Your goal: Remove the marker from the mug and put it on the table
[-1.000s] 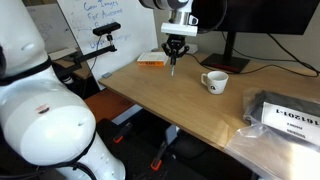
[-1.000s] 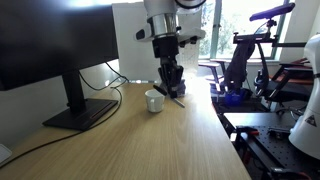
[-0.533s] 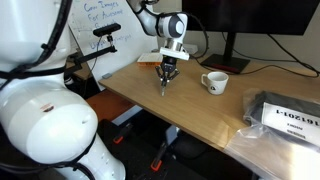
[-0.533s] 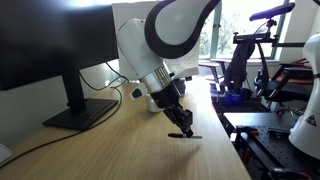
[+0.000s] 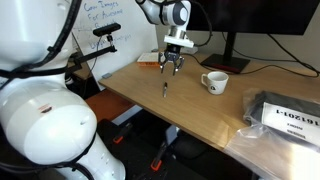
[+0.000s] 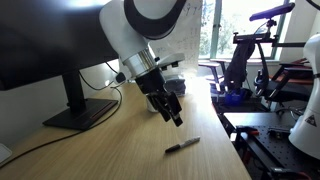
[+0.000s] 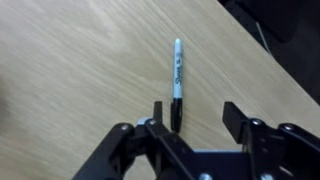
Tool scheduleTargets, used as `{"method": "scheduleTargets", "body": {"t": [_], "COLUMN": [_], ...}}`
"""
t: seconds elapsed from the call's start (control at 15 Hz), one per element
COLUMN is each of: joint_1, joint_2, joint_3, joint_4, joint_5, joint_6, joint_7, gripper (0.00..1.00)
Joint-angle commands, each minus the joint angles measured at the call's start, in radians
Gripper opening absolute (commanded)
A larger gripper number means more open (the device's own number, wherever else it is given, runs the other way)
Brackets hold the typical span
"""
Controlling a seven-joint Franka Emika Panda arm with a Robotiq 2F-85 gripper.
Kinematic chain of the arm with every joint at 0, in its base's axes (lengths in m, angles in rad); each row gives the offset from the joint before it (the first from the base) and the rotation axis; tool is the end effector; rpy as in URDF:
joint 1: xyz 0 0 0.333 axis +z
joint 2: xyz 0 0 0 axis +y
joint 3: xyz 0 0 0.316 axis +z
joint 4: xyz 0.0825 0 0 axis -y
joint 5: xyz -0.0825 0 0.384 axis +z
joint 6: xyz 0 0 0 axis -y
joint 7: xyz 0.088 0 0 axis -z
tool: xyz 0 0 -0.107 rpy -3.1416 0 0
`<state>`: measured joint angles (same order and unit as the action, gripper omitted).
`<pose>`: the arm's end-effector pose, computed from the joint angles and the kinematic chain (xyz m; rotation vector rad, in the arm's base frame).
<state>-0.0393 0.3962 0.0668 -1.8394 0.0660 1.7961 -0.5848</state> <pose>0.5851 0.0198 0.2872 -2.7588 -0.8289 0.5830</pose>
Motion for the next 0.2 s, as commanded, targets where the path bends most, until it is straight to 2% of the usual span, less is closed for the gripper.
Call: {"method": "scheduleTargets", "body": {"t": [0.0, 0.13], "joint_1": [-0.029, -0.035], "joint_2": [-0.143, -0.208], "joint_3": [0.006, 0.003], "joint_4": [-0.102, -0.151], "joint_5": [0.026, 0.042], "joint_6": [0.156, 0.265], "joint_7": [-0.025, -0.039], "gripper": [0.98, 1.0]}}
